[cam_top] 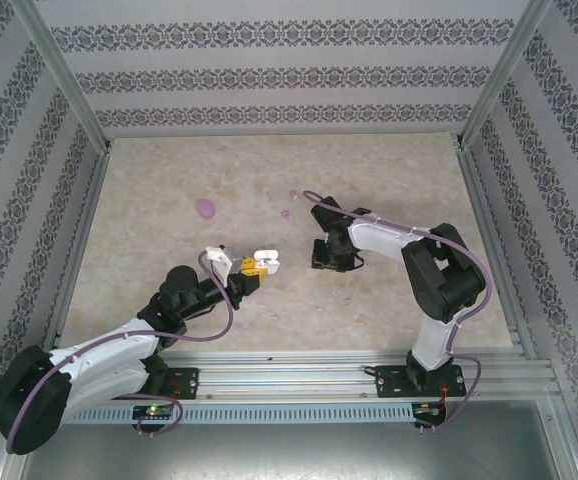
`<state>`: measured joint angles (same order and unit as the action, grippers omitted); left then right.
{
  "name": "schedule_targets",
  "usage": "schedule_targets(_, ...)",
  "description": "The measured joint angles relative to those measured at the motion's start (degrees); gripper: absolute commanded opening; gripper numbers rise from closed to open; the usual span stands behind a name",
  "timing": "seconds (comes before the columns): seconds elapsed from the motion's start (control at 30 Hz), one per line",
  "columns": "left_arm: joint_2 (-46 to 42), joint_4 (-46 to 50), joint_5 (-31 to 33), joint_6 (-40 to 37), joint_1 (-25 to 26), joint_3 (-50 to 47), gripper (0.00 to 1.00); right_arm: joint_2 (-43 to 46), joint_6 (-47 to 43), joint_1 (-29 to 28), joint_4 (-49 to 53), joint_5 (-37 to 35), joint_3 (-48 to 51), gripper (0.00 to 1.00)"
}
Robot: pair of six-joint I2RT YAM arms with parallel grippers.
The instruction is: Insert the wireless bluetooth earbuds into the charging case
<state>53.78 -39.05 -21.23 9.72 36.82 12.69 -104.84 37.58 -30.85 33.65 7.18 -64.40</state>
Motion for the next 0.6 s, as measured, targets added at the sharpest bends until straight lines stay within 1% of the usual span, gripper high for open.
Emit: schedule_targets(0.6, -1.2, 0.1, -0.2, 0.0, 0.0, 0.0, 0.00, -1.8, -2.3, 0.0, -1.3, 0.2, -3.4, 0.37)
